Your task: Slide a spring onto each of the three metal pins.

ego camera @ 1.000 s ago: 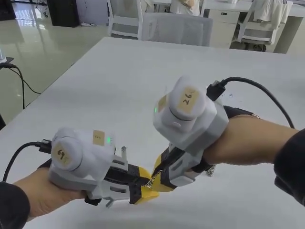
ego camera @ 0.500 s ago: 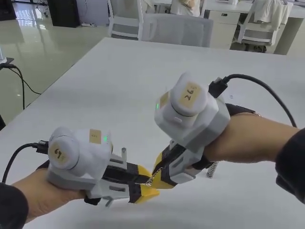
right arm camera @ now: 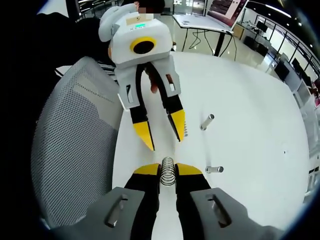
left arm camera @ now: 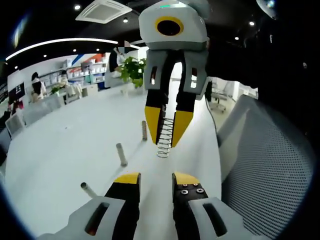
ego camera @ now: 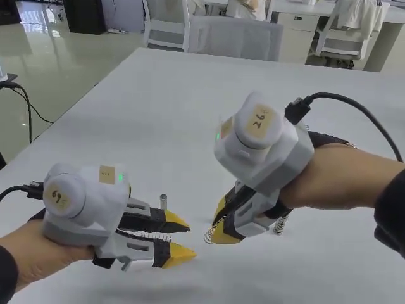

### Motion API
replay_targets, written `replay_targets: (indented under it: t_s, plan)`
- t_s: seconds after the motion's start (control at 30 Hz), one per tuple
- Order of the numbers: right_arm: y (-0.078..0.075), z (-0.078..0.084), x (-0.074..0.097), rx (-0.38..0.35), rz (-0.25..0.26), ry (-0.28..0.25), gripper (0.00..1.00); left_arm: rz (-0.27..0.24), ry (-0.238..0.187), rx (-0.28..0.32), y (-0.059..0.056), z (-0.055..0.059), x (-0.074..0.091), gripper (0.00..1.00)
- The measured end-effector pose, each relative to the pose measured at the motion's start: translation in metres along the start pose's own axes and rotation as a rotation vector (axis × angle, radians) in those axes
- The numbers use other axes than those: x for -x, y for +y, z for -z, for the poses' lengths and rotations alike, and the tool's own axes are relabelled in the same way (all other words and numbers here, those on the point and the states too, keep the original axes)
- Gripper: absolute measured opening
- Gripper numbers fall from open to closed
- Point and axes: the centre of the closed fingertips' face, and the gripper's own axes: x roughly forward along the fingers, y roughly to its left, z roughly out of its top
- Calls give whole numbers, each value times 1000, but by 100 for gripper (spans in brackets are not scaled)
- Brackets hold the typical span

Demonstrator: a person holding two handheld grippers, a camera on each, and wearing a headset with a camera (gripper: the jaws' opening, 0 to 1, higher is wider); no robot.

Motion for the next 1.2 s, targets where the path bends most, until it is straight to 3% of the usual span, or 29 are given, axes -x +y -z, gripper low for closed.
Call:
replay_targets:
  t_s: [0.57, 0.8, 1.2]
  plan:
    - [-12, 10, 4, -8, 20, 27, 8, -91, -16, 73, 8, 17, 23, 34]
    - [-23, 16, 10, -10, 43, 46, 8, -128, -32, 94, 12, 20, 33, 40]
    - [-58, 23, 21, 3, 106, 95, 8, -172, -60, 150, 10, 23, 40, 49]
